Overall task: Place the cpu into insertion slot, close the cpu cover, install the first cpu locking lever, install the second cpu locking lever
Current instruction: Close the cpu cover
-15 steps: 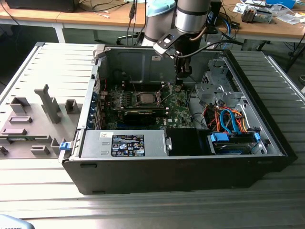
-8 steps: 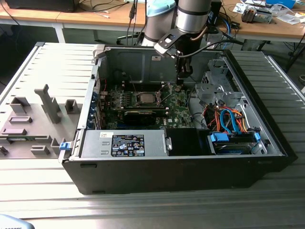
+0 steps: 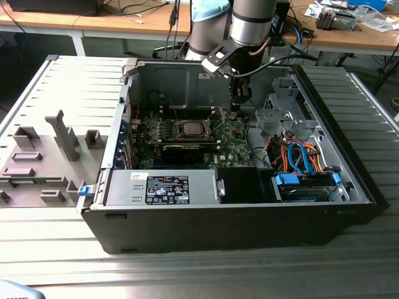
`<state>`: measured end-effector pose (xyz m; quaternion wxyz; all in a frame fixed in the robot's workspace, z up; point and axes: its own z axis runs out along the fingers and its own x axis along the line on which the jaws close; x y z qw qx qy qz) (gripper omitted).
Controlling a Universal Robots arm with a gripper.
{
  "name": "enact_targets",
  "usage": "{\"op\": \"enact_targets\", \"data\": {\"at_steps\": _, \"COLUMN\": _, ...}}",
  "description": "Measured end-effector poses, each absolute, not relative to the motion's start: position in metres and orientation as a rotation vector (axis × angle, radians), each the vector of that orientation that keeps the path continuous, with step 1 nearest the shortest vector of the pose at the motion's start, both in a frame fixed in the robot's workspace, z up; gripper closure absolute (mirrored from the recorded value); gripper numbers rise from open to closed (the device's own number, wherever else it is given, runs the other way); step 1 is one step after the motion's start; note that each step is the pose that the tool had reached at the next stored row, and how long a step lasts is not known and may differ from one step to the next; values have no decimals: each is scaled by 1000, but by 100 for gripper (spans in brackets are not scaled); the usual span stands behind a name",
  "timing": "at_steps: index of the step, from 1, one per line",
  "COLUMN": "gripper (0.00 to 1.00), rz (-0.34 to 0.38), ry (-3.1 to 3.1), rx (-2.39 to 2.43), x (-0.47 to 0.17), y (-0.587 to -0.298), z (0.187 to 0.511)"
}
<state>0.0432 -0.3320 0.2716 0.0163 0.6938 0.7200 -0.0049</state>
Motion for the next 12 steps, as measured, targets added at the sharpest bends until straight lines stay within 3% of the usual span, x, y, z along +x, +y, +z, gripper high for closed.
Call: {"op": "enact_targets", "data": {"at_steps": 12, "gripper": 89, "rz": -95, "ry": 2276, "rx": 2191, "x": 57, "y": -330, "z": 266}}
